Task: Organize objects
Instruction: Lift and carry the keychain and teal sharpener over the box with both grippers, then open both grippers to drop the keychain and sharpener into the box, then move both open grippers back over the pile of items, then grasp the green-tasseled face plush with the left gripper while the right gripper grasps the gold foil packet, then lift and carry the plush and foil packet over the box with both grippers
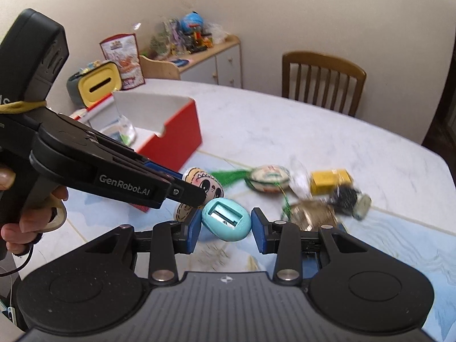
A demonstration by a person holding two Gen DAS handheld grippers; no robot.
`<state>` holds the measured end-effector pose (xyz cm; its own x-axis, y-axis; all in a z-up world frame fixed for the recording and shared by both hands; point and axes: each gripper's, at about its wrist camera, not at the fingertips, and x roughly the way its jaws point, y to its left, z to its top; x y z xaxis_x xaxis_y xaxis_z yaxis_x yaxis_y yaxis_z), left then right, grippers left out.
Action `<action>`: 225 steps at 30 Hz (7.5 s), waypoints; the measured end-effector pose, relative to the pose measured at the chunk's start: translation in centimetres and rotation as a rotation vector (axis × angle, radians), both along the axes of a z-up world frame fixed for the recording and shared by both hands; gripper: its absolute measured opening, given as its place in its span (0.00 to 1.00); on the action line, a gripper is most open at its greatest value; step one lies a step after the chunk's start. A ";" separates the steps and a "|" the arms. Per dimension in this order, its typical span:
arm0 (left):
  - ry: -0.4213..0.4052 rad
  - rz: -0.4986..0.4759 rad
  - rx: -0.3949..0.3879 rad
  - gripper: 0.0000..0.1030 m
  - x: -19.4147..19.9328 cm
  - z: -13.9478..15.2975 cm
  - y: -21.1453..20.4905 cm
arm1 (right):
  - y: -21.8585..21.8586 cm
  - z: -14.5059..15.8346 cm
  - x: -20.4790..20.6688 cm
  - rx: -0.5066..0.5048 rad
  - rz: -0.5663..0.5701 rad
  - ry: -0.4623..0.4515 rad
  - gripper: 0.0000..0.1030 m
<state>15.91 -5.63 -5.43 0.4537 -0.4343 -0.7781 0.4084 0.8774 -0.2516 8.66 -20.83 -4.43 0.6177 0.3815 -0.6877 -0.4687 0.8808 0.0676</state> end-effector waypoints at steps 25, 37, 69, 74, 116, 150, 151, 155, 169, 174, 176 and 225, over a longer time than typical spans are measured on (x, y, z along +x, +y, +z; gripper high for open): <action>-0.087 0.180 0.002 0.18 3.9 3.8 15.7 | 15.5 2.3 4.5 -0.005 0.116 -0.034 0.37; -0.038 0.241 0.048 0.18 7.9 1.2 21.3 | 22.0 -0.5 8.1 -0.016 0.125 0.090 0.37; 0.163 0.183 0.206 0.18 15.1 -8.0 22.6 | 29.6 -9.9 13.7 -0.226 0.135 0.279 0.37; 0.172 0.176 0.200 0.20 15.3 -8.0 22.8 | 29.6 -9.9 13.8 -0.228 0.140 0.293 0.37; -0.038 0.159 0.076 0.70 5.8 2.0 18.7 | 16.1 2.3 5.4 0.107 0.085 0.092 0.71; -0.060 0.087 0.099 0.99 5.6 -0.4 -0.7 | -8.1 -2.3 5.2 0.030 -0.159 0.098 0.76; -0.062 0.086 0.104 0.99 5.9 -0.7 -1.2 | -8.5 -2.7 5.5 0.031 -0.165 0.105 0.76; -0.047 0.104 0.120 0.99 7.7 -2.2 -2.8 | -9.5 -4.5 7.1 0.026 -0.181 0.132 0.76; -0.002 0.063 0.219 0.99 12.1 -7.3 -7.3 | -10.1 -8.9 11.8 -0.008 -0.172 0.199 0.76; 0.017 0.052 0.246 0.99 12.8 -8.9 -8.2 | -9.7 -10.5 13.1 -0.003 -0.158 0.233 0.76; 0.023 0.043 0.257 0.99 13.1 -9.4 -8.3 | -9.5 -10.9 13.4 -0.004 -0.144 0.240 0.76; 0.050 0.080 0.166 0.63 8.8 -7.9 -4.4 | -7.5 -9.0 9.4 0.013 -0.139 0.254 0.51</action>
